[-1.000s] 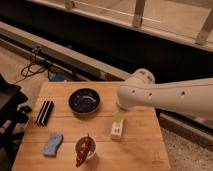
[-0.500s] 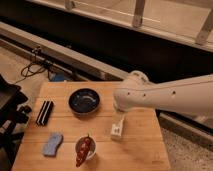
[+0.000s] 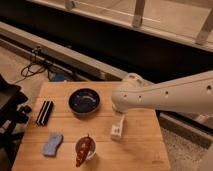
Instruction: Place the bottle in the ceramic bowl
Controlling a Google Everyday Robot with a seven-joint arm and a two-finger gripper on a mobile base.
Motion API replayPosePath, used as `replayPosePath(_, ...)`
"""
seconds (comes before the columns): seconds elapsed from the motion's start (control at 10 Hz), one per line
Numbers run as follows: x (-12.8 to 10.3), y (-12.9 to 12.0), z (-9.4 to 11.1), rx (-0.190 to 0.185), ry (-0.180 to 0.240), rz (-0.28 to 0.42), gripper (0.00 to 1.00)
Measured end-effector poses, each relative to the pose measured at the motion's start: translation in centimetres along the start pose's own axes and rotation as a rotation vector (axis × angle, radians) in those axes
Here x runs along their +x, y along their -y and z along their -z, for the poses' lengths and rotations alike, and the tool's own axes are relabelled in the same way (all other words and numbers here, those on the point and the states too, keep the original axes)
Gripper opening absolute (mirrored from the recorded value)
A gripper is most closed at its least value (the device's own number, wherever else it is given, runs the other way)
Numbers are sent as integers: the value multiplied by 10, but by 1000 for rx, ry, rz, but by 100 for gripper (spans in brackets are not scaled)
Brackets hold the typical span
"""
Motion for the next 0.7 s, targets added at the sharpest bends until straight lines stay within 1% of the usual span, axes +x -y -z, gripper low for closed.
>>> replayPosePath(0.1,1,2,0,1,-4,-16,80)
replayPosePath(0.2,5,6,-2,-1,-27,-65,80)
replayPosePath(0.3,8,10,-10,-10,-45,-172,80)
replayPosePath(0.5,19,14,-26,-37,-72,-341,80)
replayPosePath(0.6,24,16,-32,-53,-73,-418,80)
replayPosePath(0.7,32,18,-41,-83,-67,-536,80)
